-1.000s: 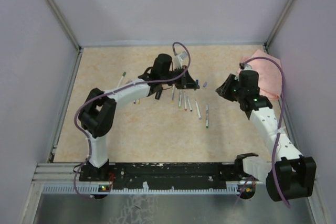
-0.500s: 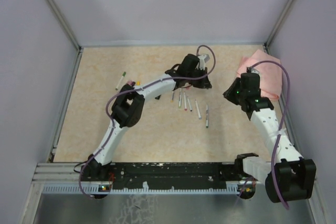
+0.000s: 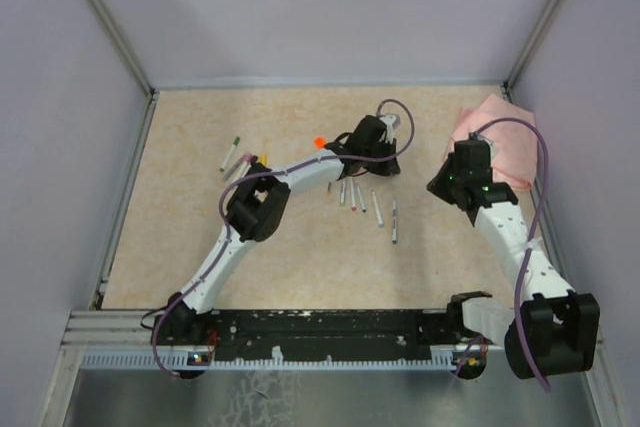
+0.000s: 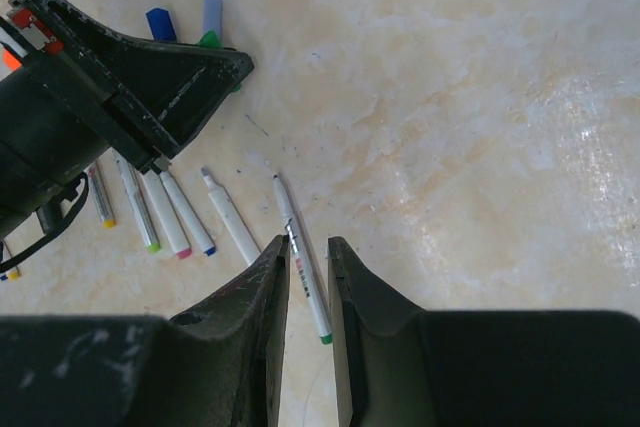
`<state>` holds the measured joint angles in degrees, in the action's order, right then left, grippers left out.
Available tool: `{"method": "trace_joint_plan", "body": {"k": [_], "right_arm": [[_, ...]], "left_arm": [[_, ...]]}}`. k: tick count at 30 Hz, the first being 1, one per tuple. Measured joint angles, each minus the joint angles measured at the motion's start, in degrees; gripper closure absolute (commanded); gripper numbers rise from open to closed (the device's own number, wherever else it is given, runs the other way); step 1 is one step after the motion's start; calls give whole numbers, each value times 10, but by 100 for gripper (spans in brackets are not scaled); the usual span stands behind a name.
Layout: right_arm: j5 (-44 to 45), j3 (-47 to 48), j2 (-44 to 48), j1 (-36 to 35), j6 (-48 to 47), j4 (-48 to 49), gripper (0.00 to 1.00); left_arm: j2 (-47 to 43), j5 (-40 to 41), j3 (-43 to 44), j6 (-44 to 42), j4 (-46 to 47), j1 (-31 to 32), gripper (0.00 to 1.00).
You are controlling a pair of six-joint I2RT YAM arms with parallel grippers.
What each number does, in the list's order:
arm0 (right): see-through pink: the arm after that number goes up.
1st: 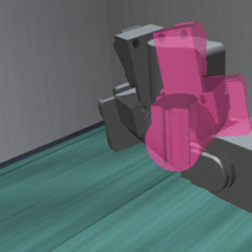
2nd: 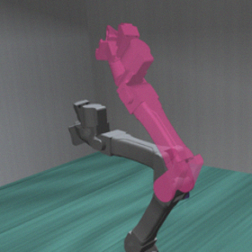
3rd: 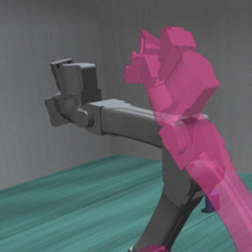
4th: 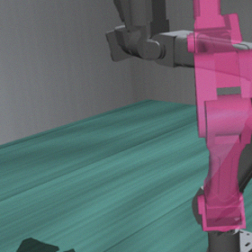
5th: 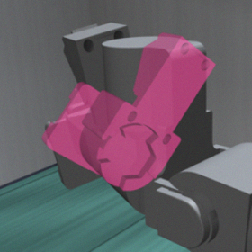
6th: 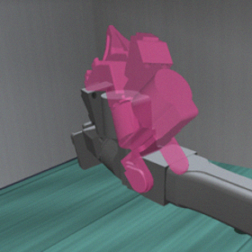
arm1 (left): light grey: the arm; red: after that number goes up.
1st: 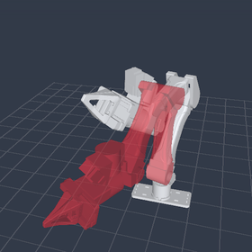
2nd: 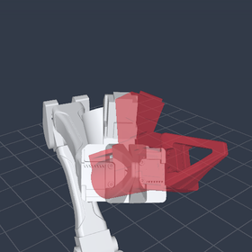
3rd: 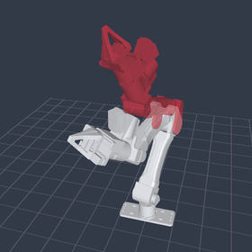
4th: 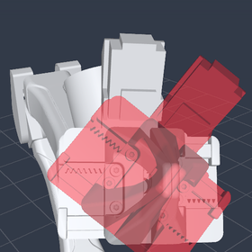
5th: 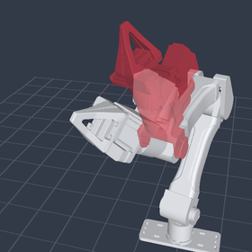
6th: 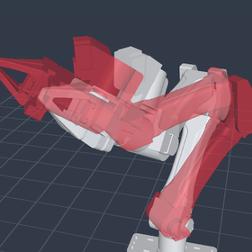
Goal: Open the pen caps
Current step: Place the pen cap at the center of the board.
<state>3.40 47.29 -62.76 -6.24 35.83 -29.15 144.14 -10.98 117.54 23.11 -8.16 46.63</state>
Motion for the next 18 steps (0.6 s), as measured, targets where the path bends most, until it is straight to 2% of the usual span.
{"method": "trace_joint_plan", "body": {"k": [7, 18], "right_arm": [[0, 5, -1, -4, -1, -11, 79], [-10, 9, -4, -4, -9, -13, 79]], "left_arm": [[22, 30, 27, 0, 9, 0, 61], [19, 52, 38, -13, 2, 0, 56]]}}
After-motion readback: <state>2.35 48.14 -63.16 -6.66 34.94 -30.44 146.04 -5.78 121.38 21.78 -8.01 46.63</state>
